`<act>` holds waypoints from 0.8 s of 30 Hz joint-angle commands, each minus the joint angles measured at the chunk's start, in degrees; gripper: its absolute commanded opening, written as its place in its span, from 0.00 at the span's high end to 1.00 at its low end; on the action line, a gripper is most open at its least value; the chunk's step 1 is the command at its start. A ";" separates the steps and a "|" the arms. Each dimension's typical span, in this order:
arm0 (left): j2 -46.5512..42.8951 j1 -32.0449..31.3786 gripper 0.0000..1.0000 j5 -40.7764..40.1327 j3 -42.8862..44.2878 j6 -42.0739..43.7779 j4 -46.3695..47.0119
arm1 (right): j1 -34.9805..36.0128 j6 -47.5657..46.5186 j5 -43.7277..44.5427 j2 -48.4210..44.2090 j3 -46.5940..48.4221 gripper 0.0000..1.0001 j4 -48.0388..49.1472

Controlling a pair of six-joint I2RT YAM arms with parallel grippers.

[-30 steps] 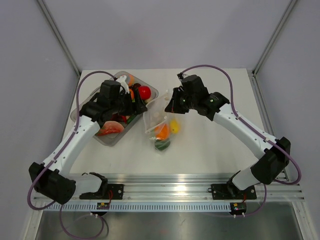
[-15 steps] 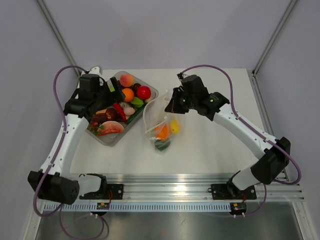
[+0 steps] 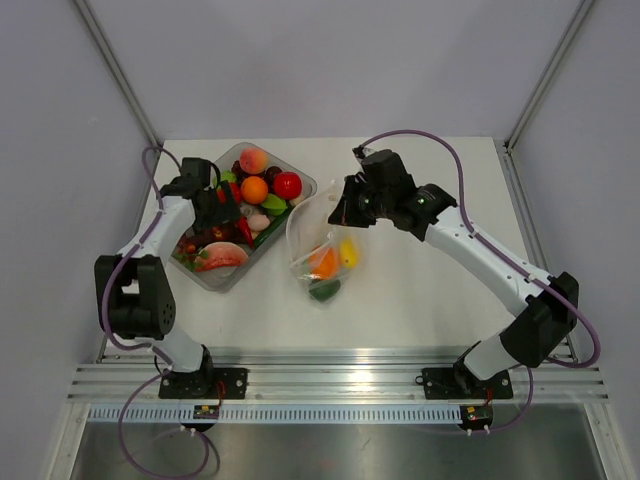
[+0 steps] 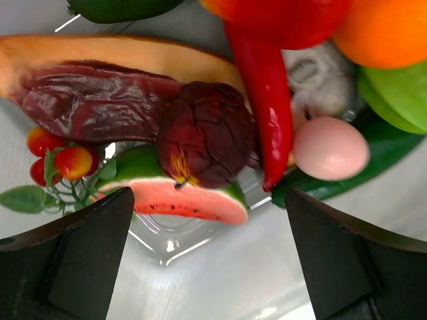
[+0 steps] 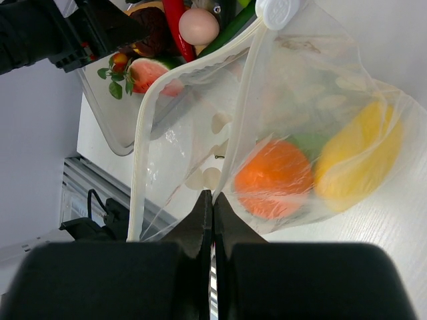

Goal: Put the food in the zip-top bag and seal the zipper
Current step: Pick up the fake fruit from the bin.

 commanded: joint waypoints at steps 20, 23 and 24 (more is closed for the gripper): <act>6.54 1.38 0.46 -0.21 3.53 1.38 5.63 | 0.26 -0.20 -1.35 1.99 2.30 1.00 2.64; 2.50 1.30 0.51 -0.30 3.79 1.91 4.40 | 0.26 -0.03 -1.53 1.81 2.39 1.00 2.64; 0.93 1.30 0.56 -0.04 3.88 2.17 3.70 | 0.26 0.06 -1.62 1.81 2.13 1.00 2.73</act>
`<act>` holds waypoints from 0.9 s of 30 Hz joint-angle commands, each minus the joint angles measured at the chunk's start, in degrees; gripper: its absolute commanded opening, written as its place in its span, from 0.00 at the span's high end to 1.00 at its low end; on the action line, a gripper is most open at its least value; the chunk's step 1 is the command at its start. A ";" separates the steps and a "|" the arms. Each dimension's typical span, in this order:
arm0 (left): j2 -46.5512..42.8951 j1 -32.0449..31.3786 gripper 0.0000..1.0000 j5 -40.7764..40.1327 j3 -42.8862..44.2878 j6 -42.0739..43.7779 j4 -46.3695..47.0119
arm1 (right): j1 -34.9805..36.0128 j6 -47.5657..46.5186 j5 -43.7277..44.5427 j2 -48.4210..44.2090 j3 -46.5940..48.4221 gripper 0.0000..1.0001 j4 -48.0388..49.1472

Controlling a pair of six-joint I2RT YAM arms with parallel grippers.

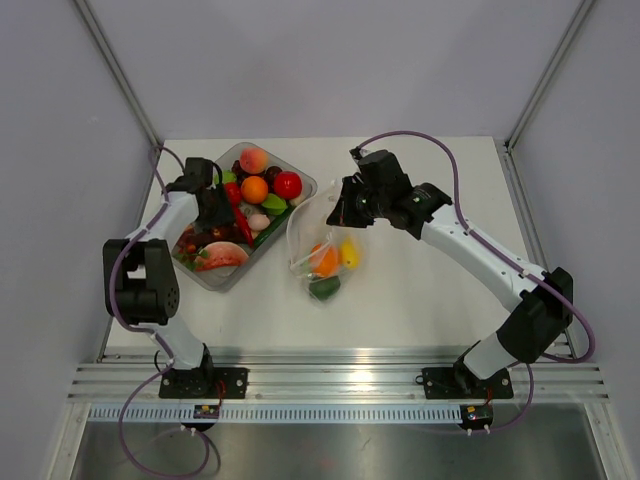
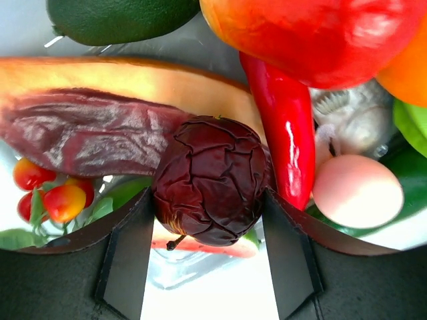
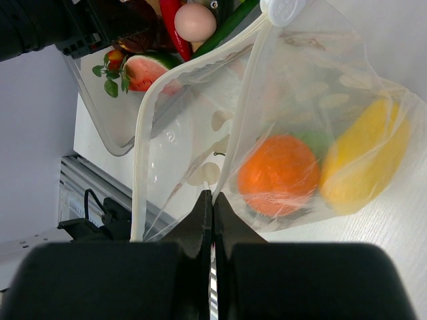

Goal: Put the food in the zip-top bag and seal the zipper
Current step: Pick up the fake fruit from the bin, then place the fake fruit in the zipper food storage bag.

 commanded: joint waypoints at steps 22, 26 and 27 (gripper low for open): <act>-31.44 -21.88 0.71 21.86 5.49 2.36 -6.36 | 0.52 0.83 -3.16 2.28 3.27 1.00 3.94; -30.13 -23.90 0.71 29.00 5.67 0.86 -2.84 | 0.96 0.92 -3.25 2.90 4.23 1.00 3.68; -29.68 -24.34 0.71 29.27 5.49 0.51 -2.40 | 1.05 0.92 -3.33 2.90 4.32 1.00 3.68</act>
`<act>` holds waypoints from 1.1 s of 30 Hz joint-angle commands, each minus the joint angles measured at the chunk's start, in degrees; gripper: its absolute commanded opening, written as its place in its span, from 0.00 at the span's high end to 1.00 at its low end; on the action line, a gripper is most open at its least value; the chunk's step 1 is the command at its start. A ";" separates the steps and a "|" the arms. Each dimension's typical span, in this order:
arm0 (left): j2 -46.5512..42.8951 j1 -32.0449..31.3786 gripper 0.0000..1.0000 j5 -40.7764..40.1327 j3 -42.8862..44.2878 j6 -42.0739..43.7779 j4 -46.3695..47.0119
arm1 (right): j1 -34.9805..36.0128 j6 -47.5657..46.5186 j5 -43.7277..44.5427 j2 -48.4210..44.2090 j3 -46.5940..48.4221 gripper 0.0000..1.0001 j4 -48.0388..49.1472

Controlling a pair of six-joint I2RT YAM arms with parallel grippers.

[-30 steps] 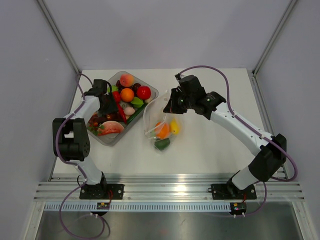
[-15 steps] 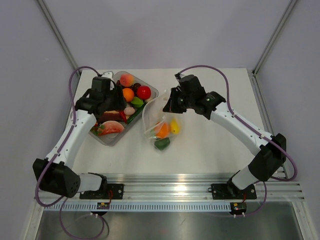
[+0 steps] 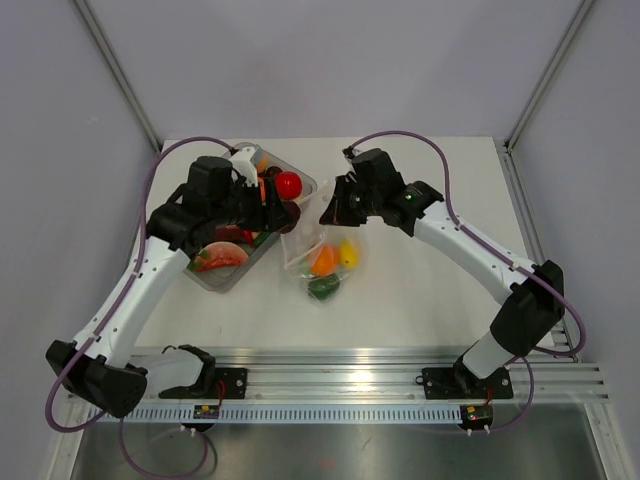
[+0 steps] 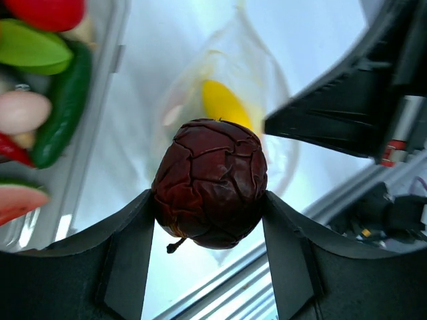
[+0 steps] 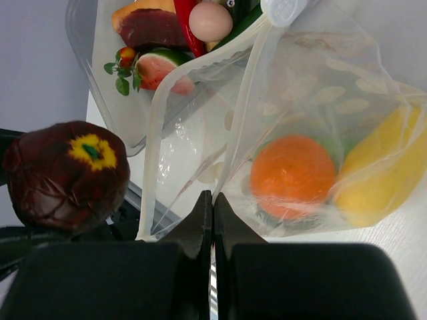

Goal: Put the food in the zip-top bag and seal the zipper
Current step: Place the fake fruit in the zipper food storage bag, then pick up the fake fruit from the bin.

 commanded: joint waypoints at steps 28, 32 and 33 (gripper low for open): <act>5.23 16.69 0.26 -15.30 2.86 -2.22 -3.84 | 0.99 0.68 0.30 -4.84 0.00 1.00 2.37; 8.48 19.06 0.29 -19.45 -1.27 -4.95 -2.79 | 0.99 0.42 0.56 -5.20 -0.08 1.00 2.02; 9.96 19.24 0.29 -19.98 -1.98 -5.21 -2.78 | 0.99 0.15 0.57 -5.55 -0.17 1.00 1.75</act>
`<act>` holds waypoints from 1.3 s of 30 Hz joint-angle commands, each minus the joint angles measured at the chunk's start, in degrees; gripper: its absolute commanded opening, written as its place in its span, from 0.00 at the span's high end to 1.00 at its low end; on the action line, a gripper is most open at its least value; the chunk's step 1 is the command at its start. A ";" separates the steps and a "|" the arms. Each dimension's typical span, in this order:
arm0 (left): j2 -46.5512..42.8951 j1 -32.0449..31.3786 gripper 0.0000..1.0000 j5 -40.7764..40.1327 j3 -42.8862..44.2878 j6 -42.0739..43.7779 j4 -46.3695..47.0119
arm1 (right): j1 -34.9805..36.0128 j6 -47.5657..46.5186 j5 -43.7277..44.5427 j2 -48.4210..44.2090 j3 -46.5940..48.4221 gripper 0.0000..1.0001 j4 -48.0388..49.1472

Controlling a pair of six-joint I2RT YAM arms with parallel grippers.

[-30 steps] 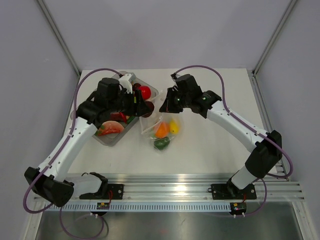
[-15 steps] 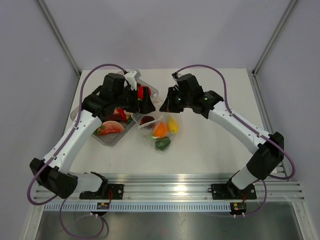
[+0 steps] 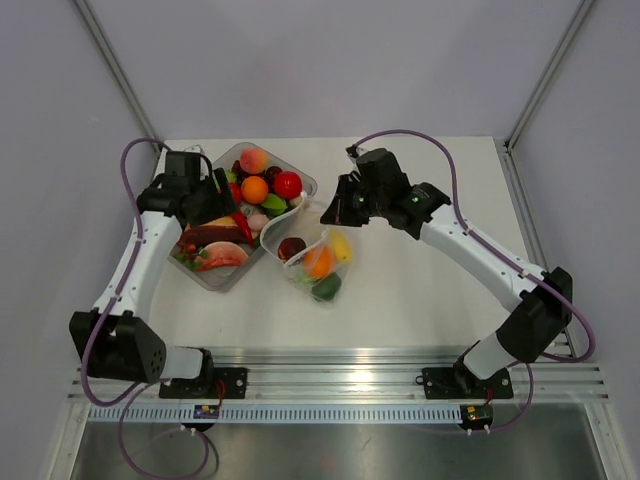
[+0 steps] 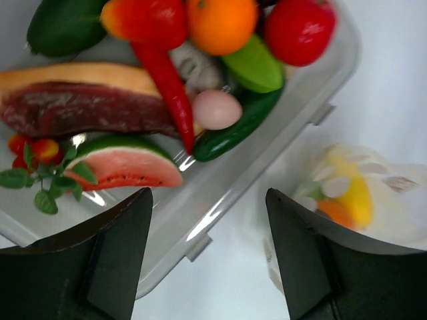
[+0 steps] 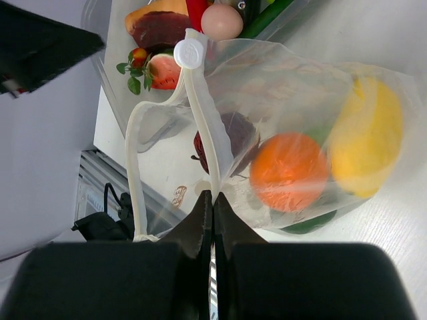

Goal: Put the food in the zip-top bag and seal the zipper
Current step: Pick up the fake fruit from the bin.

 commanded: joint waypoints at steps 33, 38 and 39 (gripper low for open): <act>28.93 -5.53 0.06 -28.19 -2.19 -38.10 -7.70 | 0.59 -0.61 -0.27 -2.84 -0.72 1.00 2.32; 29.63 -5.53 0.12 -27.84 -3.87 -39.42 -5.07 | 0.59 -0.53 -0.44 -2.49 -0.46 1.00 2.32; 29.72 -5.53 0.12 -27.58 -4.48 -39.33 -4.45 | 0.59 -0.53 -0.53 -2.40 -0.55 1.00 2.41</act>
